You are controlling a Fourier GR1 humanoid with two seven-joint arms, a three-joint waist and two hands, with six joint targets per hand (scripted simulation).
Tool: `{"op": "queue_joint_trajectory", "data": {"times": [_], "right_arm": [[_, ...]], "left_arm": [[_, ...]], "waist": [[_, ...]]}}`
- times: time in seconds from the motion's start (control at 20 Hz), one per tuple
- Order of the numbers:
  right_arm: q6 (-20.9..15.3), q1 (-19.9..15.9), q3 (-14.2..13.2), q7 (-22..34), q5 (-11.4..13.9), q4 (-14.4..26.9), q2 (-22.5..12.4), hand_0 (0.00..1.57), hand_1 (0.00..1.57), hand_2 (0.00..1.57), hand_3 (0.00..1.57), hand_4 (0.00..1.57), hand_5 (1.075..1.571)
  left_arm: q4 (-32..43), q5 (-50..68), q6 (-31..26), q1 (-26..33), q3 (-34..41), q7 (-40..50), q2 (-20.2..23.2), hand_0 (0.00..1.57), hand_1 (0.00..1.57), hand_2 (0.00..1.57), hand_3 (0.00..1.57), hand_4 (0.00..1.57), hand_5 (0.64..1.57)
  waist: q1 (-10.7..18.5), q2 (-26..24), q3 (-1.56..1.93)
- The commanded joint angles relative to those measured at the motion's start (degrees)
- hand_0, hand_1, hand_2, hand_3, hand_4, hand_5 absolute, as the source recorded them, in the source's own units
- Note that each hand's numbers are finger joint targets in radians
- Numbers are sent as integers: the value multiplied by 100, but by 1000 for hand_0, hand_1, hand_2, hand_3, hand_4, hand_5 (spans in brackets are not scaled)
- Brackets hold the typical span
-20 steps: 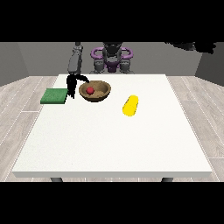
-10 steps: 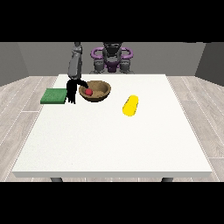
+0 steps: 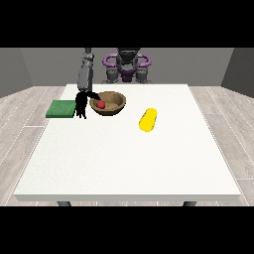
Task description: Pick the cup and pour the ball into the bowl, then pick the bowl and place it on the pad
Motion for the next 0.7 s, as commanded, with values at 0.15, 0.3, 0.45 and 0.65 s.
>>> {"op": "queue_joint_trajectory", "data": {"times": [0.15,0.3,0.45,0.65], "right_arm": [[-705,-638,134,427,184,338,315,0,0,0,0,436,1570],[-1025,-595,262,527,302,349,556,0,0,0,0,423,1570],[-1159,-285,194,714,249,446,581,0,0,0,0,490,1553],[-1688,76,497,879,865,431,429,1571,1571,1571,1571,1166,1405]], "left_arm": [[-31,83,-89,-327,-53,47,60,0,0,0,0,0,1533],[-11,67,76,-374,-87,141,-29,0,0,0,0,0,1540],[-20,92,-50,-398,-51,156,136,0,0,0,0,0,1533],[88,233,-190,-372,-40,311,109,0,0,0,0,0,1544]], "waist": [[388,407,118],[418,336,119],[430,392,118],[503,185,110]]}}
